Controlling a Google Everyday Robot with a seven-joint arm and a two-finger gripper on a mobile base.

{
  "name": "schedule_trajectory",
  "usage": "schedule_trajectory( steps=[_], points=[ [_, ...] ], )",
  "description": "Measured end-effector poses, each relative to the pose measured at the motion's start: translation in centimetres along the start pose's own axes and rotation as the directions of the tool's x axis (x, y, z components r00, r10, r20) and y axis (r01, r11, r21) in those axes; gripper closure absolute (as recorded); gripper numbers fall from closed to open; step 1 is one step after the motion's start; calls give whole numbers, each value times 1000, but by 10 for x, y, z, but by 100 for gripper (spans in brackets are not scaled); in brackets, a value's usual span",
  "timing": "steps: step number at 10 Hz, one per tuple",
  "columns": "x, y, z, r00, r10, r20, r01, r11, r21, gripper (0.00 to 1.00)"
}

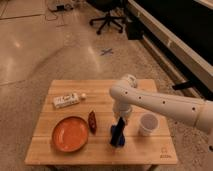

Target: Place the eraser on the white sponge

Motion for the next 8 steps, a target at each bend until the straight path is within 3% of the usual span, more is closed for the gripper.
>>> schedule_trajectory(
  steps=[2,8],
  points=[
    [3,-3,5,1000,2,12,-2,1000,2,21],
    [24,-1,14,999,35,8,-35,999,-3,20]
  ],
)
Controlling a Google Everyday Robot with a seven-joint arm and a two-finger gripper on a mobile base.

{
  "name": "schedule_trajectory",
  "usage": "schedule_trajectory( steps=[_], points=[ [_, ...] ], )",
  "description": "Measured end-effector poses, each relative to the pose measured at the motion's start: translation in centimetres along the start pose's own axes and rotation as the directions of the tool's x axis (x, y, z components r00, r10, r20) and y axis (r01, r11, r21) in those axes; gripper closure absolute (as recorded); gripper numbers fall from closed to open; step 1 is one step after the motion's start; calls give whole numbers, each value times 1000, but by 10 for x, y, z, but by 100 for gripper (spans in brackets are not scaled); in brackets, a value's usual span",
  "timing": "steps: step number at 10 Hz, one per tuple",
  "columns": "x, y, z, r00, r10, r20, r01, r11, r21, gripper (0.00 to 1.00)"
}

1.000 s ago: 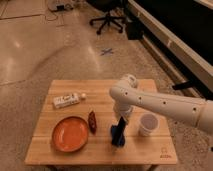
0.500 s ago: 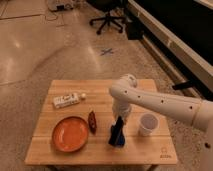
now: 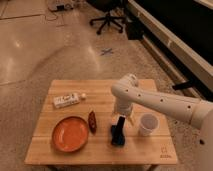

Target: Place the eraser on the white sponge

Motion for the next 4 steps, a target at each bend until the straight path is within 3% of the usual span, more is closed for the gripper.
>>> schedule_trajectory(
  steps=[4],
  points=[
    [12,-5,-13,999,29,-13,-28,999,39,20]
  ],
)
